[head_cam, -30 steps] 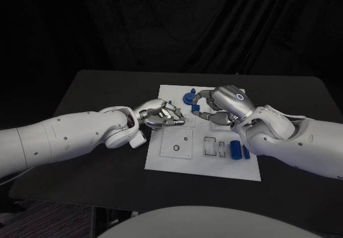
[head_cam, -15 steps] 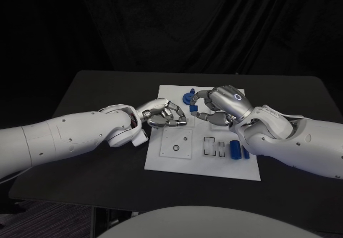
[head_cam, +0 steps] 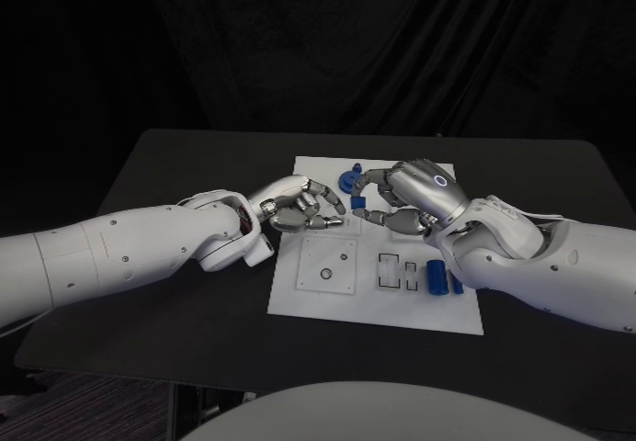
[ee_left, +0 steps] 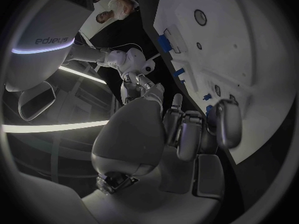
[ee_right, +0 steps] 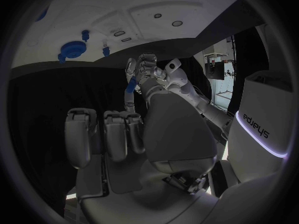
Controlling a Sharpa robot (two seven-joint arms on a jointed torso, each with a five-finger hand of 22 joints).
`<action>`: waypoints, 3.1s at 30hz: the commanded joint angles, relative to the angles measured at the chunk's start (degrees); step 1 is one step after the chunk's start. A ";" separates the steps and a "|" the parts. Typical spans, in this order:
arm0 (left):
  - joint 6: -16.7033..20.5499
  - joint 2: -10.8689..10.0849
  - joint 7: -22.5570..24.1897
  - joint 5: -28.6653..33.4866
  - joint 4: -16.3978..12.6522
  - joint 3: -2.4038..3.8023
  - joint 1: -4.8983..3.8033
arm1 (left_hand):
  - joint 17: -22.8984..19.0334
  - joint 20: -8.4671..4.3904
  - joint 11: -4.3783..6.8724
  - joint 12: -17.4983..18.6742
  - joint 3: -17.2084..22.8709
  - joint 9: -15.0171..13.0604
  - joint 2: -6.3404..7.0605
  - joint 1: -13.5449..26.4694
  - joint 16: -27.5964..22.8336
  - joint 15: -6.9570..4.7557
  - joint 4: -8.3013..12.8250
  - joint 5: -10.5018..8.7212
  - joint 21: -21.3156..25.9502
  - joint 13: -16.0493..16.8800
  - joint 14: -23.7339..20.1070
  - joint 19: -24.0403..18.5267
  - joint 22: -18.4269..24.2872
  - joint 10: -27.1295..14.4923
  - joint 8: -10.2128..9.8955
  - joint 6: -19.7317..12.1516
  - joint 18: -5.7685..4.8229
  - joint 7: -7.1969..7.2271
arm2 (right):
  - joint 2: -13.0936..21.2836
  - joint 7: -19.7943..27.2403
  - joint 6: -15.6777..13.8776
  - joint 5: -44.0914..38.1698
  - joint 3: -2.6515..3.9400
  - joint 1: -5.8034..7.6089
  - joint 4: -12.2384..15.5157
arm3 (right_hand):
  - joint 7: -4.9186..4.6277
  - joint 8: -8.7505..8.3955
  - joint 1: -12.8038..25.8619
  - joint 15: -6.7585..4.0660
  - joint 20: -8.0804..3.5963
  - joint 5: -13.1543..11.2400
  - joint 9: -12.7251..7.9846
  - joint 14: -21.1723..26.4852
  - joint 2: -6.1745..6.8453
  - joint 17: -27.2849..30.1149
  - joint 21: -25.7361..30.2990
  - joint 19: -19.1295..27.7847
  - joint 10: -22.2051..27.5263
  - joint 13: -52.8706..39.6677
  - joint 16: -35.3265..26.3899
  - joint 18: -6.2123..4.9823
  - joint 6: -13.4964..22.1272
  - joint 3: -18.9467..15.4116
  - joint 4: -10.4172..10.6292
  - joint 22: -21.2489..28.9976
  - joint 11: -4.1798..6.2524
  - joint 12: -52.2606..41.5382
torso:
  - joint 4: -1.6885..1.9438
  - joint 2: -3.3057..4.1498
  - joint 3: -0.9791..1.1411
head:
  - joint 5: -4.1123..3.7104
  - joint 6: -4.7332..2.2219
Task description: Assemble the parts on the task board
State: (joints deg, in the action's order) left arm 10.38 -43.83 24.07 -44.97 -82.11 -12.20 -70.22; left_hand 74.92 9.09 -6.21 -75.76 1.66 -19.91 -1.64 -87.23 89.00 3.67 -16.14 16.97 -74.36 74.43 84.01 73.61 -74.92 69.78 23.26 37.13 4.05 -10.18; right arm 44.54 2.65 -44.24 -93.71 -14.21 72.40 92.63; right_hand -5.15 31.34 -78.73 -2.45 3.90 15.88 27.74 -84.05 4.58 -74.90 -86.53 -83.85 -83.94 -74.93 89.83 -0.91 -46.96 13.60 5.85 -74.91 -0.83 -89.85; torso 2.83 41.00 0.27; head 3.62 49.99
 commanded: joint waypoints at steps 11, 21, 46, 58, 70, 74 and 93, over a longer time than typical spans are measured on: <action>-2.66 -1.10 -1.12 -8.41 0.17 0.07 -5.24 | 10.54 1.87 -2.32 3.32 -8.10 -0.47 0.38 -0.03 0.42 2.78 0.01 -6.97 9.59 3.24 -4.23 -18.43 -5.71 -15.11 3.85 -4.46 1.77 -1.36 | 0.45 0.26 -0.97 -0.25 0.04 -0.14 -0.08 | 0.44 0.15 0.19 -0.39 -0.39 0.36 0.05 -5.95 -0.43 -15.10 -0.43 -4.24 -6.06 -15.07 0.17 0.03 -0.76 0.04 0.44 -13.93 0.20 -0.15 | 0.18 -0.31 0.07 | 0.22 0.01; -10.81 0.17 -2.88 -9.47 1.80 0.07 -6.25 | 15.08 2.02 -0.60 -13.61 -8.03 -1.71 -3.62 -1.36 1.00 0.97 -0.17 -5.59 -13.40 14.88 5.99 12.88 -14.02 18.61 9.19 0.39 -3.25 -0.05 | 0.46 0.37 -1.27 -0.25 0.04 -0.14 -0.53 | 0.41 0.04 0.27 -0.38 -0.38 0.36 -0.03 -5.95 -0.33 -15.10 -0.47 -4.27 -6.06 -15.07 0.17 0.04 -0.63 0.03 0.42 -13.95 0.19 -0.15 | 0.10 -0.30 0.16 | 0.14 0.01; -12.24 2.34 -2.89 2.80 2.77 0.07 -5.75 | 15.08 0.04 0.82 -14.24 -6.53 0.65 -6.41 -0.07 1.00 -0.70 -0.29 -3.91 -15.64 15.57 5.99 16.39 -15.08 20.22 3.27 -3.37 -4.05 0.30 | 0.67 0.68 -1.63 -0.25 0.04 -0.14 -0.23 | 0.24 -0.43 0.52 -0.31 -0.33 0.37 -0.35 -5.95 -0.15 -15.10 -0.51 -4.30 -6.06 -15.07 0.17 0.06 -0.03 0.03 0.42 -13.97 0.08 -0.15 | 0.04 -0.05 -0.15 | 0.15 0.01; -18.12 2.47 -9.13 16.68 3.15 0.07 -5.47 | 15.08 0.34 0.79 -14.24 -3.88 3.15 -6.68 -0.25 1.00 -0.61 -0.54 4.63 -15.64 15.57 5.99 16.39 -15.08 20.22 -0.71 -3.08 -4.05 0.17 | 0.72 0.62 -1.70 -0.25 0.04 -0.14 -0.36 | 0.22 -0.48 0.55 -0.29 -0.32 0.37 -0.39 -5.95 -0.14 -15.10 -0.53 -4.30 -6.06 -15.07 0.17 0.06 0.03 0.03 0.42 -13.97 0.06 -0.15 | 0.21 -0.13 -0.03 | -0.04 0.01; -20.05 3.28 -9.82 19.90 2.58 0.07 -4.97 | 15.08 0.04 1.13 -14.24 -3.71 3.77 -6.28 1.14 1.00 -0.91 -0.28 -3.15 -15.64 15.57 5.99 16.39 -15.08 20.22 -1.76 -2.15 -4.05 0.56 | 0.04 0.52 -1.68 -0.25 0.05 -0.14 -0.83 | 0.16 -0.58 0.59 -0.27 -0.30 0.38 -0.46 -5.95 -0.09 -15.10 -0.48 -4.28 -6.06 -15.07 0.17 0.05 0.16 0.04 0.41 -13.95 0.02 -0.15 | 0.16 -0.19 0.02 | -0.01 0.01; -19.48 3.38 -10.71 20.02 2.37 0.07 -4.52 | 15.08 0.04 1.13 -14.24 -3.74 3.71 -6.19 1.11 1.00 -0.93 -0.13 -3.74 -15.64 15.57 5.99 16.39 -15.08 20.22 -1.69 -2.24 -4.05 0.55 | -0.05 0.55 -1.79 -0.25 0.05 -0.14 -0.91 | 0.12 -0.66 0.62 -0.24 -0.29 0.38 -0.51 -5.95 -0.06 -15.10 -0.47 -4.27 -6.06 -15.07 0.17 0.04 0.25 0.04 0.40 -13.95 -0.02 -0.15 | 0.05 -0.17 0.02 | -0.07 0.01; -15.33 3.84 -8.69 20.10 2.38 0.07 -3.88 | 15.08 0.07 1.11 -14.24 -0.20 2.26 -6.34 -2.23 1.00 -0.92 1.81 4.08 -15.64 15.57 5.99 16.39 -15.08 20.22 1.20 0.59 -4.05 0.62 | -0.59 0.77 -1.31 -0.25 0.05 -0.14 -0.63 | 0.08 -0.71 0.60 -0.20 -0.26 0.39 -0.56 -5.95 -0.07 -15.10 -0.44 -4.25 -6.06 -15.07 0.17 0.04 0.28 0.09 0.35 -13.94 -0.07 -0.15 | 0.11 -0.15 -0.10 | -0.04 0.01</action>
State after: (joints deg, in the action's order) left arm -6.19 -40.05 13.76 -25.59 -79.65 -12.19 -74.19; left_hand 74.91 9.04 -6.47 -90.23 1.08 -17.58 -7.12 -87.90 89.85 2.99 -14.23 20.78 -89.78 75.30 84.05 83.97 -74.91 82.67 24.18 37.20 0.35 -9.50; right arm 43.97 3.40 -44.92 -93.71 -14.20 72.40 91.79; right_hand -5.08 30.49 -78.18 -2.45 3.90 16.10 27.21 -84.05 4.91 -74.90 -86.76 -83.85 -83.94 -74.90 89.83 -0.91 -46.83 13.67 5.92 -74.92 -0.83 -89.85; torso 2.94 40.81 0.18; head 3.59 49.99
